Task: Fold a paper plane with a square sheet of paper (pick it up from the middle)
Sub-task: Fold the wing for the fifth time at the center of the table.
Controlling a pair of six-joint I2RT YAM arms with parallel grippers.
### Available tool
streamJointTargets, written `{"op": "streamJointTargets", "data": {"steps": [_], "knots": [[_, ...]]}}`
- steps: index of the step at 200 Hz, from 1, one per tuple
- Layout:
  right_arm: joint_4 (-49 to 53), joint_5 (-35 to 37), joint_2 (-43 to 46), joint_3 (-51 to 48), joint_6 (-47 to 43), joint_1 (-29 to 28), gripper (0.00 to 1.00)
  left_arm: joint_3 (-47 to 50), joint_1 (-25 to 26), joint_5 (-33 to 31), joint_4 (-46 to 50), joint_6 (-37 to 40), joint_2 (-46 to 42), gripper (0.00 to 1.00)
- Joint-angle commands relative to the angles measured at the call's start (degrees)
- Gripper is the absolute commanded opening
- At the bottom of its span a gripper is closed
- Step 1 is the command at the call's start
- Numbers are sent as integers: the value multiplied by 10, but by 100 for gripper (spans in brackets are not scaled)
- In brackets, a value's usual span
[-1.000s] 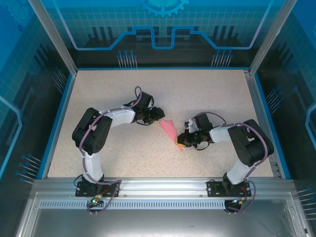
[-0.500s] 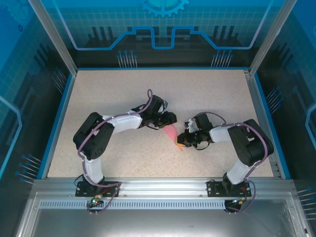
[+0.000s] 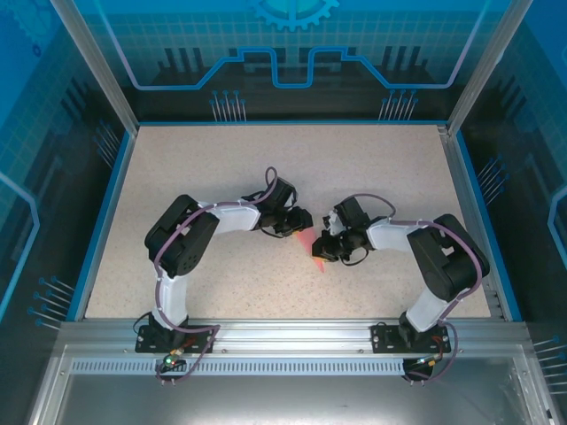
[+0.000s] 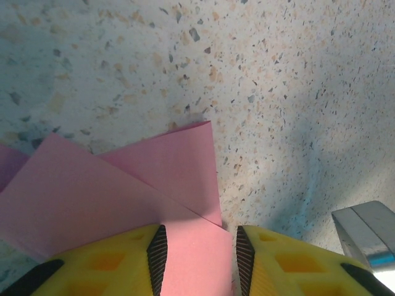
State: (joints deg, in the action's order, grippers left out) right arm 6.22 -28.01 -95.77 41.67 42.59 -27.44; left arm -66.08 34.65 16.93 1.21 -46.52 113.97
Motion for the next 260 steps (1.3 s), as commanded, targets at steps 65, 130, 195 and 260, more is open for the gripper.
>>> {"op": "streamJointTargets", "data": {"steps": [65, 130, 195, 260], "knots": [[-19, -18, -46, 65, 16, -17, 14, -3, -2, -2, 25, 1, 23, 39], [1, 12, -69, 24, 2, -5, 13, -2, -5, -5, 30, 1, 23, 39], [46, -29, -13, -5, -35, 0, 15, 3, -11, -7, 34, -1, 30, 39], [59, -37, 11, -38, -49, 15, 16, 4, -13, -12, 37, -1, 32, 38]]}}
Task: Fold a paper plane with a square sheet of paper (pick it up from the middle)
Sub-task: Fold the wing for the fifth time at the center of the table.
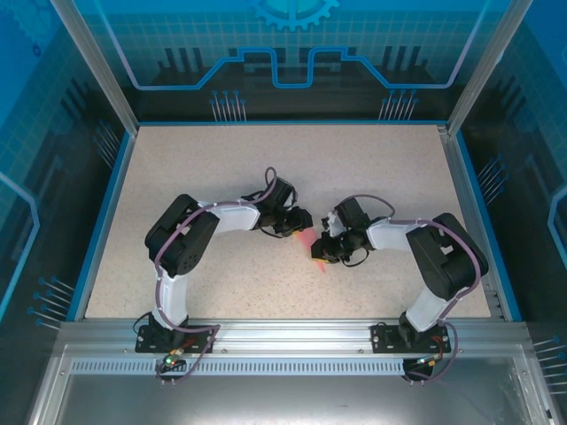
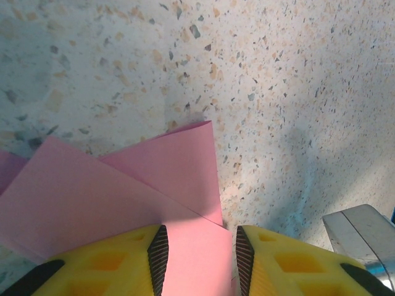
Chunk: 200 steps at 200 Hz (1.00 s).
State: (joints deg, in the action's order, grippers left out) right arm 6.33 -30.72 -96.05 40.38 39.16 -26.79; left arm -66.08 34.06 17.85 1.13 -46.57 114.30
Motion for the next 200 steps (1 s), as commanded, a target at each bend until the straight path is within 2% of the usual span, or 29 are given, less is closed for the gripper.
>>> {"op": "streamJointTargets", "data": {"steps": [1, 106, 167, 200], "knots": [[59, -11, 15, -26, -14, 9, 16, 4, -7, -21, 38, -1, 29, 38], [110, 0, 70, -98, -57, 29, 17, 4, -8, -22, 41, 2, 29, 38], [140, -1, 110, -93, -68, 36, 17, 3, -8, -19, 43, 2, 29, 39], [142, -8, 155, -60, -56, 36, 17, 5, -8, -19, 43, 3, 27, 39]]}}
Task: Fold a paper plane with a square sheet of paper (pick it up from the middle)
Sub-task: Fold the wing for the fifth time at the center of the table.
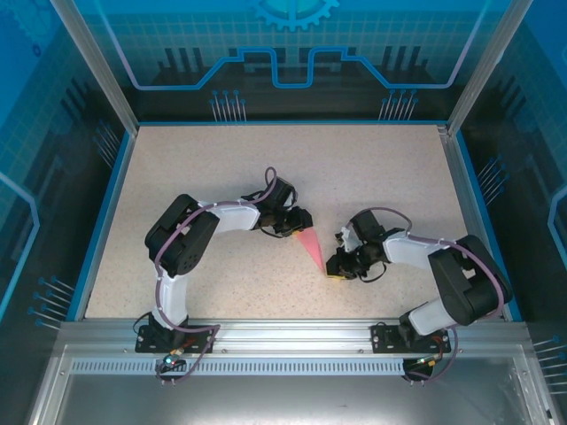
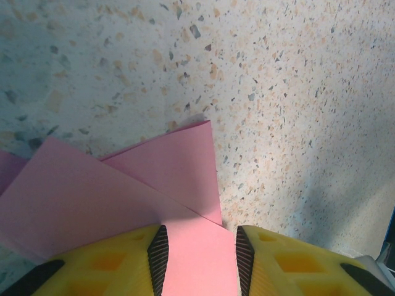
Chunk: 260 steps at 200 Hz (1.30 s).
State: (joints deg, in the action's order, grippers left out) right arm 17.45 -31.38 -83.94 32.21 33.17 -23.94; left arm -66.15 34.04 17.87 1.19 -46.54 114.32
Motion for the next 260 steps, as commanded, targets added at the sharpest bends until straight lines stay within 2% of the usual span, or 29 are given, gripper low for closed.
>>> {"op": "streamJointTargets", "data": {"steps": [1, 25, 69, 126, 202, 260], "knots": [[31, -2, 35, 23, 4, 7, 17, 5, -7, -19, 42, 3, 26, 39], [-5, -22, 32, 52, 30, -3, 20, 5, -7, -18, 41, 3, 26, 39], [-48, -31, -63, 105, 61, -34, 21, 5, -7, -16, 41, 3, 26, 39], [-20, -11, -139, 107, 35, -31, 21, 7, -7, -18, 44, 5, 27, 39], [-3, -17, -73, 8, 8, -13, 21, 5, -9, -33, 61, 15, 29, 38], [19, -18, -24, -16, -11, 12, 22, 3, -11, -32, 66, 18, 29, 38]]}}
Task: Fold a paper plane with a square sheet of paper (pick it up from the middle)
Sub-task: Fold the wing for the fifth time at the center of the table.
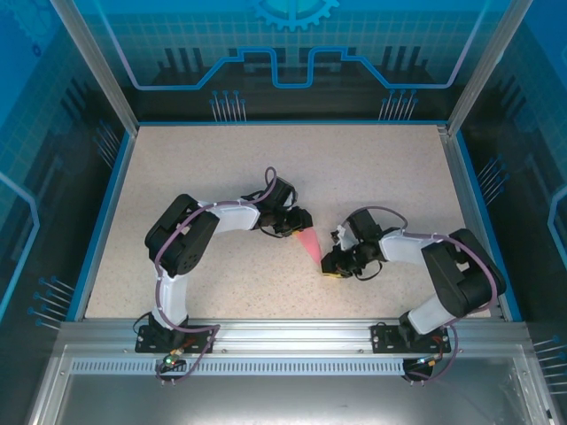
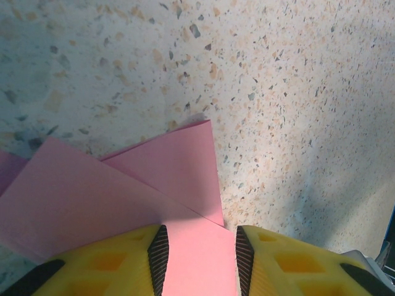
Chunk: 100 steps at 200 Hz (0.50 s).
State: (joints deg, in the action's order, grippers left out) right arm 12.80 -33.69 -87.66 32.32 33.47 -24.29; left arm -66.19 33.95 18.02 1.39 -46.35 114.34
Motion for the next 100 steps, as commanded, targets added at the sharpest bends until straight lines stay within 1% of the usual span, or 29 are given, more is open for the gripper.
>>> {"op": "streamJointTargets", "data": {"steps": [1, 54, 100], "knots": [[66, 4, 14, -17, -14, 16, 22, 3, -9, -33, 64, 16, 29, 38], [37, -8, 38, 44, 11, 20, 24, 7, -10, -32, 60, 14, 24, 38], [3, -37, -17, 105, 30, 15, 24, 7, -9, -28, 58, 12, 24, 38]]}}
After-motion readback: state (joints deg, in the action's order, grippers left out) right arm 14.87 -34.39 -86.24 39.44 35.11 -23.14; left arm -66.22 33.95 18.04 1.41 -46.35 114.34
